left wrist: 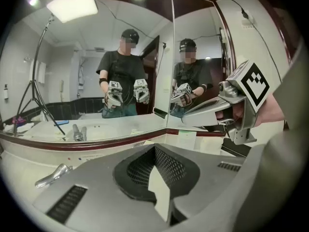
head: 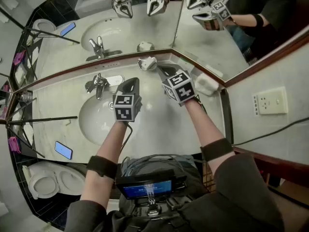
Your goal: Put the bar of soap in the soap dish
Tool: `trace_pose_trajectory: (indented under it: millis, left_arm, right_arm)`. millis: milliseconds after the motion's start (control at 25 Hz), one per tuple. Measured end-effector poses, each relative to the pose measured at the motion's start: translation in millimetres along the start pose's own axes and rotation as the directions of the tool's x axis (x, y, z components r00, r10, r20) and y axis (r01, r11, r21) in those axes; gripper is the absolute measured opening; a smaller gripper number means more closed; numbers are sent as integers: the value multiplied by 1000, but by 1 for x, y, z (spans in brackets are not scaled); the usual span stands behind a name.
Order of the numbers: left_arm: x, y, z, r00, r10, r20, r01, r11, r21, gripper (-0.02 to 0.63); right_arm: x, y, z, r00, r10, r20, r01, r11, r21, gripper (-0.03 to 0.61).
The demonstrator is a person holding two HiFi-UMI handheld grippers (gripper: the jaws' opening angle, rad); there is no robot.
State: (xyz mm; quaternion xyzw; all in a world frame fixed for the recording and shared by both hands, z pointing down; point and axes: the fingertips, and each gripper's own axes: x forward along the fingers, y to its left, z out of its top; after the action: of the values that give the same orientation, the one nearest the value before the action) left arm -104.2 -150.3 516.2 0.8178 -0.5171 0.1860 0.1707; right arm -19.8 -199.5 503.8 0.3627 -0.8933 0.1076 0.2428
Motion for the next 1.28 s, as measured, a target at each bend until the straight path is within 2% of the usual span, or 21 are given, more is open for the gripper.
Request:
trace_pose_trajectory:
  millis: [280, 600, 1000, 1200, 1240, 1280]
  left_arm:
    - [-50, -20, -9, 999, 15, 31, -14, 999, -40, 3]
    - [-90, -36, -32, 999, 25, 34, -23, 996, -81, 3]
    - [-101, -44, -35, 998, 33, 52, -32, 999, -22, 3]
    - [-98, -42, -39, 999, 34, 40, -33, 999, -16, 3]
    - [-96, -41, -40, 999, 35, 37, -34, 999, -18, 3]
    - [-95, -39, -40, 999, 36, 33, -35, 999, -19, 3]
  right_arm:
    - [-66, 21, -14, 996, -15, 83, 8, 996, 88, 17]
    - [-112, 42, -55, 995, -27, 96, 11, 987, 163, 17]
    - [-110, 60, -75, 998, -7, 70, -4, 987, 162, 18]
    - [-98, 56, -82, 998, -37, 52, 29, 989, 145, 21]
    - [-94, 55, -84, 998, -38, 44, 32, 990, 141, 31]
    - [-88, 54, -85, 999, -34, 35, 29, 990, 137, 98]
